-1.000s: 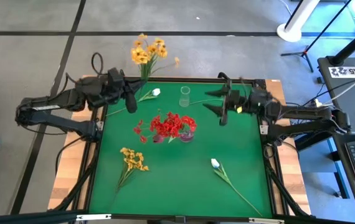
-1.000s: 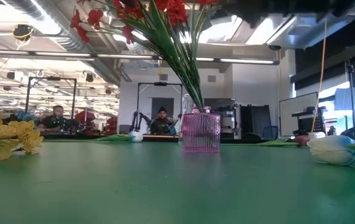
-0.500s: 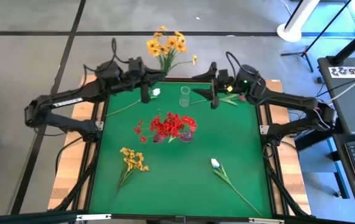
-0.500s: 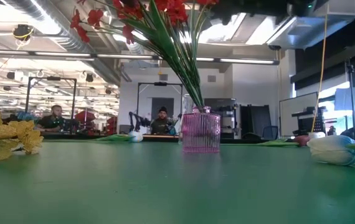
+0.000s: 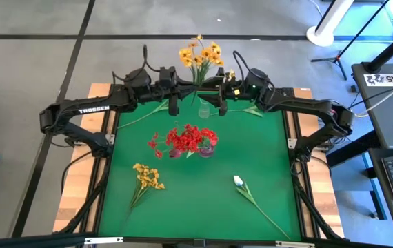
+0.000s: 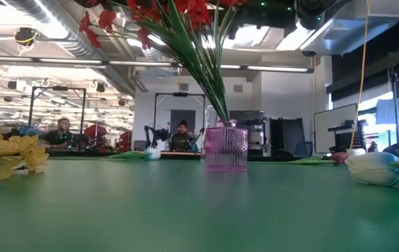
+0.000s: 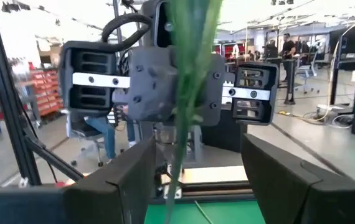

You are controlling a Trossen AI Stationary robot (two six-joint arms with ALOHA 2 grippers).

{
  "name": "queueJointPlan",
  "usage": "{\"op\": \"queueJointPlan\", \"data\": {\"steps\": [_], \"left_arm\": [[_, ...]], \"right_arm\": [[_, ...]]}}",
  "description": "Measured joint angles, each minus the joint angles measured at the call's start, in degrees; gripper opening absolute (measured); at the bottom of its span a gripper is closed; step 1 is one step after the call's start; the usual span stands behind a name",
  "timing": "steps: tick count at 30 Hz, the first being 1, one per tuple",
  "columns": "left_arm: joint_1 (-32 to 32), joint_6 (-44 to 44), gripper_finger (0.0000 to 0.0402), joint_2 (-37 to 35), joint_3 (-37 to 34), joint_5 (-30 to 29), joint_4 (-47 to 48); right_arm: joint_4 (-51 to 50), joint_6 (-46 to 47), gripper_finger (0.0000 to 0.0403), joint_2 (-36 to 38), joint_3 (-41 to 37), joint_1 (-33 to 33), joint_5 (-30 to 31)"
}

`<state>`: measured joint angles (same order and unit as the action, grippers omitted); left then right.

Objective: Sort flowers into vase by color
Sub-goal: Put the top yellow flowers into the transparent vase

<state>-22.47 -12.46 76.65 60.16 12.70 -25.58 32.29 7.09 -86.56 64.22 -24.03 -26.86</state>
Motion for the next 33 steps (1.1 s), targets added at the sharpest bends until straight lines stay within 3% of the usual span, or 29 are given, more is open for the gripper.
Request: {"op": "queueJointPlan", "data": {"steps": [6,19,24,33], "left_arm": [[0.74,0.47,0.0013,0.01,0.00,0.10,0.06],[1.20,0.86,0.0013,0.00,0.00,0.31,-0.29],[2.31,0.88,0.0013,0.63,0.00,0.31,-2.60],[2.81,1.01,0.0013,1.12,0.00,0.25,-4.31]], "right_arm": [[1.12,2.20,0.0220,-0.95,0.40,0.00,-1.84],[2.80,6.50,0.0086,-0.93,0.40,0.00,-4.32],[3.54,8.18,0.0078,-0.93,0.40,0.00,-7.25],[3.74,9.16,0.0081,-0.90,0.38,0.04,-7.40]]}}
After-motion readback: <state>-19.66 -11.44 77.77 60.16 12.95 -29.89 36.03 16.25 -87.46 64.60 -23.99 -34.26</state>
